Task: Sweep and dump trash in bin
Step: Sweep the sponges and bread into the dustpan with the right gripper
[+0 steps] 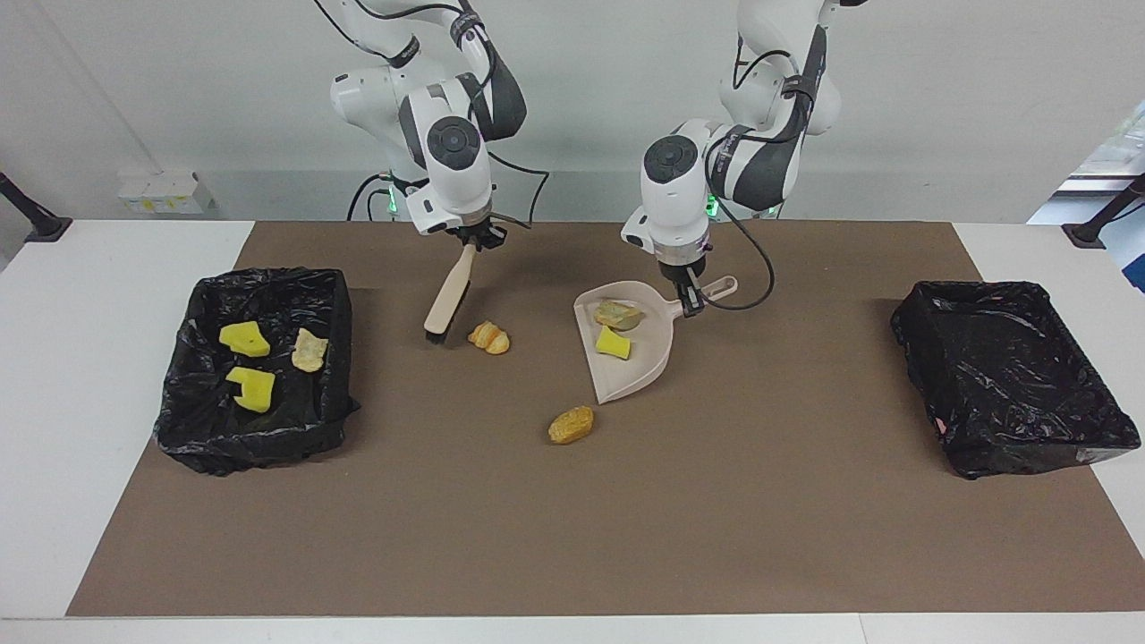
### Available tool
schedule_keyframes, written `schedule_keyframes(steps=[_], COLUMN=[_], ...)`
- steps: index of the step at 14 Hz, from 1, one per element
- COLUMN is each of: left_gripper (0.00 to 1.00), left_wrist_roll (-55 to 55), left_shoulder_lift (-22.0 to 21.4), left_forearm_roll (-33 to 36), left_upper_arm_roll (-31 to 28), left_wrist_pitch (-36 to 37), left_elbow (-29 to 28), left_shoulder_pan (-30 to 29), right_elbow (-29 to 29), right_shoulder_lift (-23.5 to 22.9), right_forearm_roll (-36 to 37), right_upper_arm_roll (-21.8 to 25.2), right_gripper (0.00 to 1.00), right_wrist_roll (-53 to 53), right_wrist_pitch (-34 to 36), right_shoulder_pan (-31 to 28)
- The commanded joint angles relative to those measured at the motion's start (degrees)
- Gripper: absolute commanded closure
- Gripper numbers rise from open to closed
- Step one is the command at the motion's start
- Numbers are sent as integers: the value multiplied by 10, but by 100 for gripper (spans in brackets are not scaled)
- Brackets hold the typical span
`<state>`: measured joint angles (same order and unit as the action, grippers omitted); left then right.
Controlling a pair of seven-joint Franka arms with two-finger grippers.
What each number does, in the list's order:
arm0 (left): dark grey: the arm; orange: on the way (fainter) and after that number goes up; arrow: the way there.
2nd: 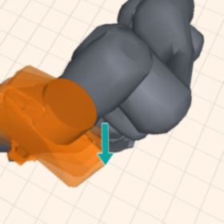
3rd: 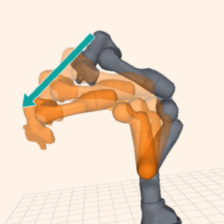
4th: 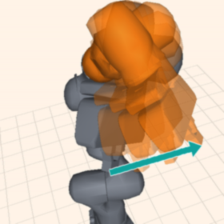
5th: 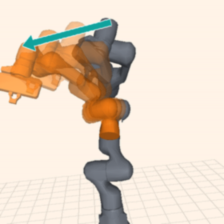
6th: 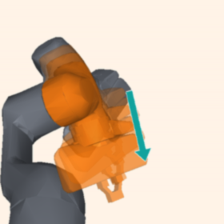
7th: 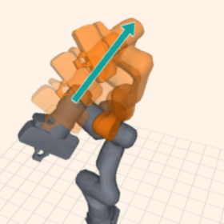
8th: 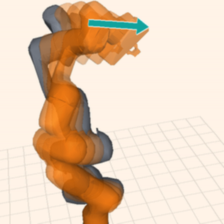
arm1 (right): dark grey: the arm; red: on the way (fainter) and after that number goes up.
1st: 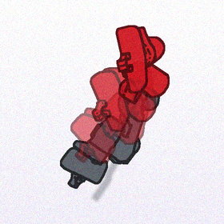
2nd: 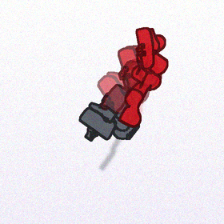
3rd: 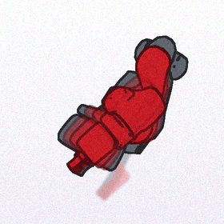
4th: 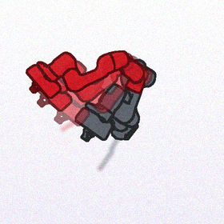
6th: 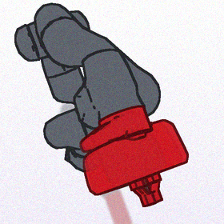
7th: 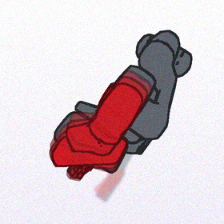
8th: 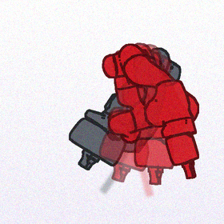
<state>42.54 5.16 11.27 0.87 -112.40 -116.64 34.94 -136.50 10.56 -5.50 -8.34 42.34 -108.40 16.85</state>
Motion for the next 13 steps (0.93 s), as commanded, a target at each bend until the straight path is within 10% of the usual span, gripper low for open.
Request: schedule_keyframes(steps=[1,8,13], left_gripper=[100,100,100], left_wrist_roll=[6,4,4], left_shoulder_lift=[-15,-24,-27], left_forearm_roll=[11,11,9], left_upper_arm_roll=[-4,-4,-3], left_wrist_pitch=[3,1,-9], left_elbow=[-17,-33,-42], left_shoulder_pan=[10,19,15], right_elbow=[-1,140,214], right_shoulder_lift=[-35,-175,-213], right_forearm_roll=[3,-11,-153], right_upper_arm_roll=[-7,-11,-13], right_gripper=[100,100,100], right_wrist_roll=[16,-45,-149], right_wrist_pitch=[-71,-93,-103], right_shoulder_pan=[5,92,123])
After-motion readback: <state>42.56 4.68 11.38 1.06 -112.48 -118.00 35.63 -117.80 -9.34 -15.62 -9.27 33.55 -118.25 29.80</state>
